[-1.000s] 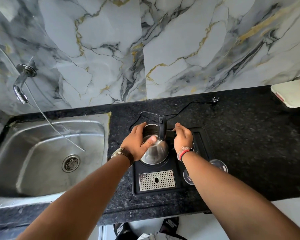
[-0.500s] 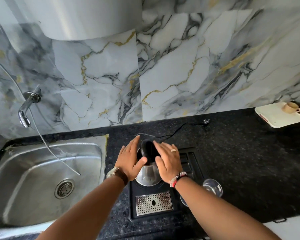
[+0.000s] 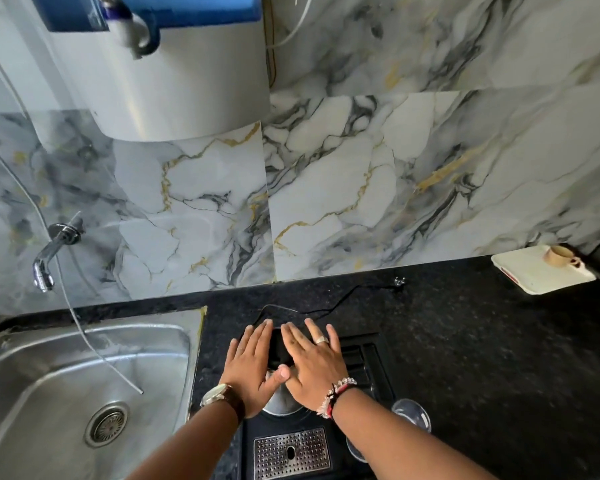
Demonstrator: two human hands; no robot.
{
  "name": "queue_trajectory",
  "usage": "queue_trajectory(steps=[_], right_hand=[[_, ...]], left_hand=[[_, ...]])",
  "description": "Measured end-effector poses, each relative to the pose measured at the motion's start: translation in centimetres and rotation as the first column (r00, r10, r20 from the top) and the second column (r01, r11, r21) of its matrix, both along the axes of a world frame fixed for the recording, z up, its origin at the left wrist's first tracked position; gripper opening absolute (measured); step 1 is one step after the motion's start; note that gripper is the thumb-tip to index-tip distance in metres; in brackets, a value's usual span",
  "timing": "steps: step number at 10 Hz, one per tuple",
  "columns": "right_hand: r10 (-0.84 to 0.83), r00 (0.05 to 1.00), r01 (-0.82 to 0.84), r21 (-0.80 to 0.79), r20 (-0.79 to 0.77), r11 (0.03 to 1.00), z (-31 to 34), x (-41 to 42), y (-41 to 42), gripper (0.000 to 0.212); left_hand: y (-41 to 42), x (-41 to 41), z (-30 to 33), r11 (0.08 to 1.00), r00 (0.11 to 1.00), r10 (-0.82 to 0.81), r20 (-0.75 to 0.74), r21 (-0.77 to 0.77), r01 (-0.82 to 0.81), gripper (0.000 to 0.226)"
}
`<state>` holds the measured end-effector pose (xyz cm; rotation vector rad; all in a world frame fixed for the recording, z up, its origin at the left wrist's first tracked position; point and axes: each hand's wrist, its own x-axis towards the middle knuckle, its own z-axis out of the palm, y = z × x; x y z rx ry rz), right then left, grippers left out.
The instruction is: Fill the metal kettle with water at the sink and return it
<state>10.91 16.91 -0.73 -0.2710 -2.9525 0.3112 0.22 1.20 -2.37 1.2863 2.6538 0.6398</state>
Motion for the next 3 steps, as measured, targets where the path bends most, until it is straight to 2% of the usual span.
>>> queue_trajectory(steps=[3], right_hand=[[0.062,0.995,-0.062,-0.009,0.084,0.998,-0.18,0.07,0.87,0.08]], left_hand=[[0.19,0.73,0.89,0.978,0.997,0.07,0.034,-0.199,-0.062,0.112]])
